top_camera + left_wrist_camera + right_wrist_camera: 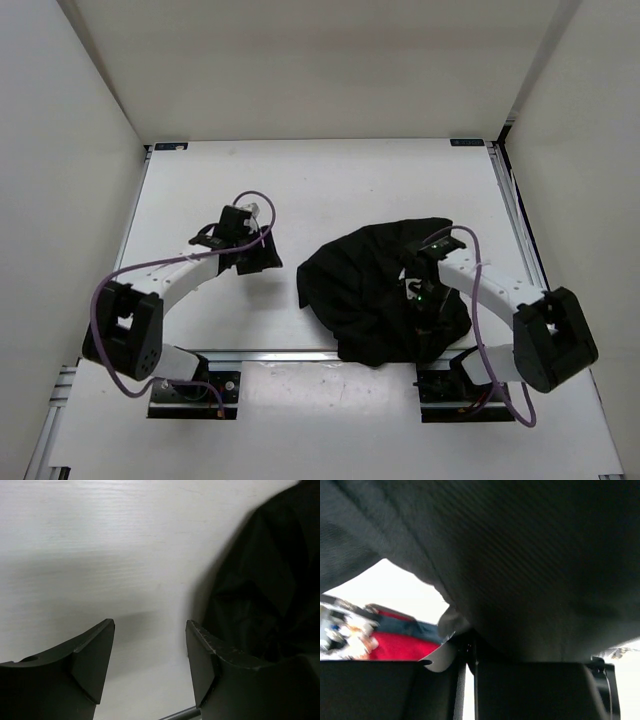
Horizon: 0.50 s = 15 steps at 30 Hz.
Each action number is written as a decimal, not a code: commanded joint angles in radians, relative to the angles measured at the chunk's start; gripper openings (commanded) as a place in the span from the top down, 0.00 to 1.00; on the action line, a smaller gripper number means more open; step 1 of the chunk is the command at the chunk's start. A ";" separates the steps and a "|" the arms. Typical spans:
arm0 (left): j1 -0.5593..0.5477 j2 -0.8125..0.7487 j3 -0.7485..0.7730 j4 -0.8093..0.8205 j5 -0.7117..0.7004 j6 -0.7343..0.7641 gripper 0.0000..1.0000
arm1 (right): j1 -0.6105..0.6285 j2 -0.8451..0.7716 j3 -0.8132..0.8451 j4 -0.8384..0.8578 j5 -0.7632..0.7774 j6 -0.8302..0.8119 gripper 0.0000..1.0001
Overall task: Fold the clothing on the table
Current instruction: Flatten the skirt out
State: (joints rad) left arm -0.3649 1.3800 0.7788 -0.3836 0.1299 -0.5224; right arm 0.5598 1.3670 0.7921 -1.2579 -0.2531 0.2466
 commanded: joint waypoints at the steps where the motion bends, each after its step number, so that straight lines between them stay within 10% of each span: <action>1: -0.019 0.060 0.109 0.063 0.117 -0.016 0.30 | -0.067 -0.075 0.094 -0.029 0.052 0.059 0.98; 7: -0.124 0.336 0.435 0.240 0.413 -0.195 0.31 | -0.245 -0.155 0.128 0.043 -0.008 0.063 0.99; 12: -0.161 0.511 0.419 0.619 0.536 -0.555 0.29 | -0.218 -0.115 0.142 0.066 0.005 0.066 1.00; 15: -0.218 0.585 0.535 0.457 0.433 -0.490 0.29 | -0.149 -0.091 0.154 0.065 0.034 0.086 1.00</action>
State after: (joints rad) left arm -0.5472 1.9240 1.2247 0.0780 0.5674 -0.9367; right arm 0.3645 1.2564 0.9081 -1.2060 -0.2367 0.3092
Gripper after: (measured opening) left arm 0.709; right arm 0.057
